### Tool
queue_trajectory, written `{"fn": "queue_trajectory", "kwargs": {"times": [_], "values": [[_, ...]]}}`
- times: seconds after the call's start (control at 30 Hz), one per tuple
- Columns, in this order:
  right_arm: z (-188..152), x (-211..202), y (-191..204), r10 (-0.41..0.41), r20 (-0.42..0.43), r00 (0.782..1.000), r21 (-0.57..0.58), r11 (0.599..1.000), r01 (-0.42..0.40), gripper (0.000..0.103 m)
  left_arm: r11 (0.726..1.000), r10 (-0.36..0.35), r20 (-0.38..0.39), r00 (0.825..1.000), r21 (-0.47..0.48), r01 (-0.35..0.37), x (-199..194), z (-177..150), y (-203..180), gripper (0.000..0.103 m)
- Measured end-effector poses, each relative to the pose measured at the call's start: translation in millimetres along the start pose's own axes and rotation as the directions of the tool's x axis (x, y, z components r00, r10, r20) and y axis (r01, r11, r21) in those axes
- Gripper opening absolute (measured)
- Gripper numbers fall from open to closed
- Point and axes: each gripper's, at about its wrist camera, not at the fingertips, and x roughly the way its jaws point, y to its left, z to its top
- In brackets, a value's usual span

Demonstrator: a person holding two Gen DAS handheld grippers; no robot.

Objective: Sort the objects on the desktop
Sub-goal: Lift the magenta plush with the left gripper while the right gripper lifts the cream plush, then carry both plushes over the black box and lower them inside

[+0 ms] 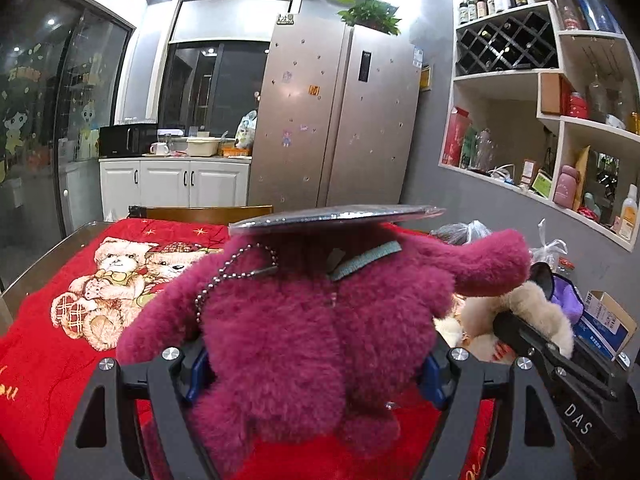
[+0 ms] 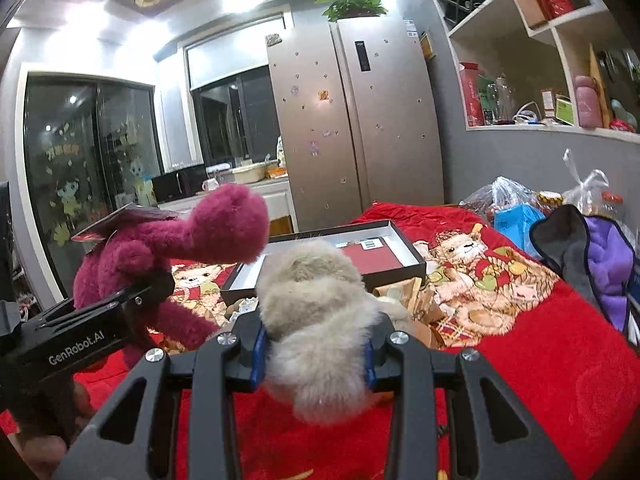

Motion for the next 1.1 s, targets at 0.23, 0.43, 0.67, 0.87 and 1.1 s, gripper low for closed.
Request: {"fn": "queue_trajectory", "kwargs": {"times": [0.23,0.43,0.67,0.87,1.1], "values": [[21.7,23.1,7.9,0.006,-0.018,1.0,-0.028,1.0,-0.007,0.037,0.999,0.029,-0.006,1.0,0.04,-0.028,14.4,13.3,2.7,0.08],[38.5,45.2,8.8,-0.002,-0.036,0.999,-0.056,0.998,0.0,0.037,0.999,0.024,-0.027,0.999,0.031,-0.023,31.0,27.8,6.4,0.08],[50.5,75.9,4.2,-0.012,-0.066,0.998,-0.068,0.998,0.007,0.037,0.999,0.022,-0.047,0.999,0.037,-0.02,54.1,41.0,7.8,0.08],[58.0,105.1,1.3,-0.01,-0.094,0.995,-0.077,0.997,0.003,0.037,0.999,0.021,-0.064,0.998,0.049,-0.018,75.0,49.0,6.9,0.08],[63.6,139.7,-0.8,-0.012,-0.125,0.992,-0.084,0.996,0.002,0.037,0.998,0.028,-0.101,0.995,0.053,-0.023,106.5,56.0,10.5,0.08]]}}
